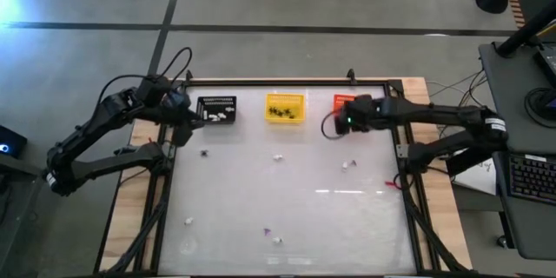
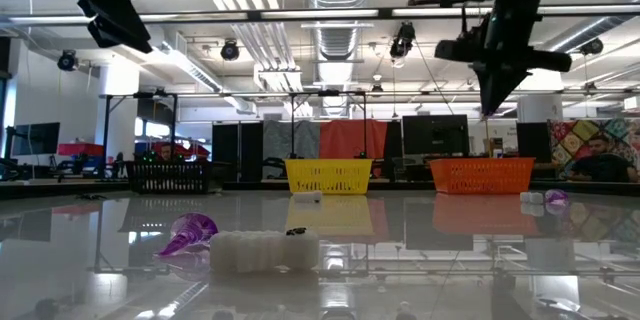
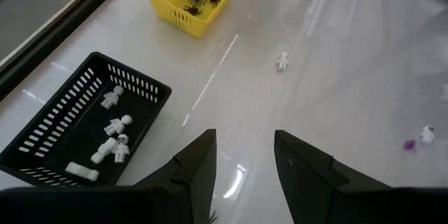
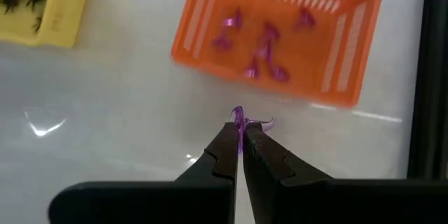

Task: Sort Halloween decoration
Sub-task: Put the purple witch hat toy into the orange basket

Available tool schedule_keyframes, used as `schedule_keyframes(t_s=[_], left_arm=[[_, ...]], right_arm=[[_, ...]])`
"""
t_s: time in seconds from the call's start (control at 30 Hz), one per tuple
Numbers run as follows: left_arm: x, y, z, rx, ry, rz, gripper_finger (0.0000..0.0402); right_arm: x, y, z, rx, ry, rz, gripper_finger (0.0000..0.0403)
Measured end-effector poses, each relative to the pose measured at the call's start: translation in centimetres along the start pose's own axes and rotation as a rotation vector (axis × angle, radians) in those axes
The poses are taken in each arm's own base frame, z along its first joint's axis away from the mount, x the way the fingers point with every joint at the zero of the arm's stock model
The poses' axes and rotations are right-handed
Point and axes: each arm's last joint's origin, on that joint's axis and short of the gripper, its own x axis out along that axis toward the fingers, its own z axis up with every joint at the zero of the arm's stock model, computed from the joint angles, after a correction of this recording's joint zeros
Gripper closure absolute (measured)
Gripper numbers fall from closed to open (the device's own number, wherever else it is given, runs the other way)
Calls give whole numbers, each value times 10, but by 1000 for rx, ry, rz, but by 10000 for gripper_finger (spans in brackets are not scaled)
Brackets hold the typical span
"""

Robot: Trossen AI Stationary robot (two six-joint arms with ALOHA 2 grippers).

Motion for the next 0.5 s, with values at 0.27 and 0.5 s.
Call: schedule_keyframes(t_s=[0.27, 0.5], left_arm=[[6, 2, 4, -54, 18, -1, 274], [9, 3, 6, -97, 27, -1, 274]], right_arm=[[22, -15, 33, -82, -6, -41, 394], [41, -31, 50, -117, 25, -67, 394]])
